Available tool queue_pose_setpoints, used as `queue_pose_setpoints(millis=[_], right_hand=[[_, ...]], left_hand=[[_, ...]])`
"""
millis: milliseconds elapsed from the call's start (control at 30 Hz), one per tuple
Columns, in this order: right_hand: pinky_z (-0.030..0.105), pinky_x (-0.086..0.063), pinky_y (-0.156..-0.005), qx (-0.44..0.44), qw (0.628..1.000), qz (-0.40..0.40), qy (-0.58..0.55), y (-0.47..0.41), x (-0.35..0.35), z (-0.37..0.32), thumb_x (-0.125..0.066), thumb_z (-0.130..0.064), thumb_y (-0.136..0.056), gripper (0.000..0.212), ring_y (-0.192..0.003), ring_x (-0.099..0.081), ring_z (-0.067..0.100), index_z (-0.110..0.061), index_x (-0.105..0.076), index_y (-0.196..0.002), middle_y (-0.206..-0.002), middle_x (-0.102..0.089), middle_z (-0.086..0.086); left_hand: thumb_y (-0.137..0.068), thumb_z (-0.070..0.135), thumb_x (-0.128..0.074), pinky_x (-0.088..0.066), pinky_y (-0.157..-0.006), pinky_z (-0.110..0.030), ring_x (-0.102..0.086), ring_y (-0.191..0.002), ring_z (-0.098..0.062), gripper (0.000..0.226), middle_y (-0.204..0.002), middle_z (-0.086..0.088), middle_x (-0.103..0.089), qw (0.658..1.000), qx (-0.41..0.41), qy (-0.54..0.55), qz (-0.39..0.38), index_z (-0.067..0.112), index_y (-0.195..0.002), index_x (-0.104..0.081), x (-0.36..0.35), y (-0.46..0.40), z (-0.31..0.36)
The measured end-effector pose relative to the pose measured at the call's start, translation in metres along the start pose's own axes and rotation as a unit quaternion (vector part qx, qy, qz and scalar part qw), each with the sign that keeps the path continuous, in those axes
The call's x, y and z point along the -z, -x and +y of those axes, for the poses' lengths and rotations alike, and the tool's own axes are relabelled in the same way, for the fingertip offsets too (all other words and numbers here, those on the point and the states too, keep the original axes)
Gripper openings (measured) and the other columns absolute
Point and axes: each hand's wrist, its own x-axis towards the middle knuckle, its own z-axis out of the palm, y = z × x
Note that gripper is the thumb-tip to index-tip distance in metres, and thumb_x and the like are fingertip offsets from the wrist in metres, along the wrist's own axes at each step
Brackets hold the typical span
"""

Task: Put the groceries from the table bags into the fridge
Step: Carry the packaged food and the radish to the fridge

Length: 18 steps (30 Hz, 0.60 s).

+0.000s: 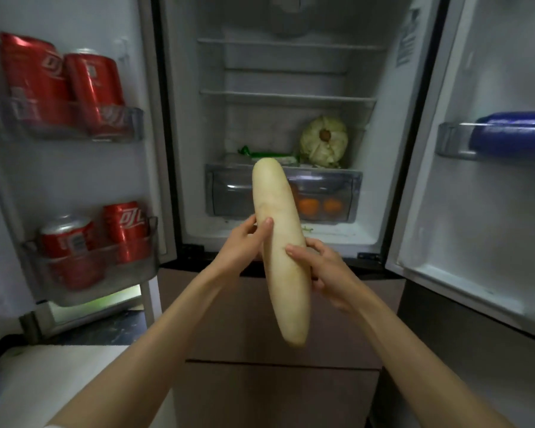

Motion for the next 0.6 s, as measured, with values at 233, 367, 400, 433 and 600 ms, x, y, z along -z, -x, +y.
queue_pose_setpoints(millis=[233,367,400,433,600], right_hand=[[0.041,-0.051,-0.084,-0.048,0.997,-0.028,-0.055,-0.162,-0.004,-0.056,-0.066,-0.038,-0.081,0.038,-0.102,-0.061,0.028,-0.013,-0.061,-0.108,-0.107,-0.066,0.011],[0.046,-0.049,-0.089,-0.093,0.985,-0.045,-0.138,-0.241,-0.019,-0.080,-0.065,-0.040,-0.081,0.037,-0.091,-0.064,0.028,-0.006,-0.064,-0.098,-0.092,-0.068,0.015],[0.045,-0.050,-0.086,-0.107,0.982,-0.046,-0.145,-0.259,-0.023,-0.085,-0.065,-0.041,-0.081,0.040,-0.089,-0.064,0.028,-0.005,-0.064,-0.100,-0.090,-0.068,0.014],[0.044,-0.050,-0.084,-0.117,0.981,-0.051,-0.147,-0.277,-0.027,-0.089,-0.066,-0.042,-0.080,0.045,-0.090,-0.064,0.028,-0.005,-0.063,-0.105,-0.090,-0.068,0.014],[0.043,-0.053,-0.073,-0.150,0.980,-0.040,-0.125,-0.354,-0.043,-0.101,-0.069,-0.045,-0.078,0.045,-0.077,-0.064,0.026,-0.005,-0.062,-0.097,-0.075,-0.069,0.012]], left_hand=[[-0.087,0.029,-0.062,-0.051,-0.080,-0.029,-0.060,-0.103,-0.014,0.041,-0.116,-0.004,-0.061,0.995,-0.010,0.050,0.092,0.010,-0.121,-0.049,0.039,-0.143,-0.011],[-0.091,0.013,-0.056,-0.050,-0.067,-0.019,-0.062,-0.091,-0.014,0.025,-0.109,-0.011,-0.065,0.990,-0.013,0.069,0.124,0.002,-0.114,-0.058,0.071,-0.203,-0.001],[-0.092,0.011,-0.054,-0.052,-0.067,-0.017,-0.063,-0.089,-0.013,0.021,-0.105,-0.011,-0.065,0.989,-0.010,0.074,0.131,0.002,-0.110,-0.060,0.077,-0.213,-0.001],[-0.093,0.010,-0.052,-0.054,-0.068,-0.016,-0.063,-0.087,-0.013,0.019,-0.101,-0.010,-0.065,0.988,-0.009,0.075,0.138,0.002,-0.108,-0.060,0.082,-0.221,-0.001],[-0.095,0.017,-0.050,-0.050,-0.088,-0.037,-0.064,-0.098,-0.023,0.020,-0.102,-0.010,-0.068,0.986,-0.021,0.005,0.168,0.008,-0.107,-0.063,0.099,-0.261,-0.006]])
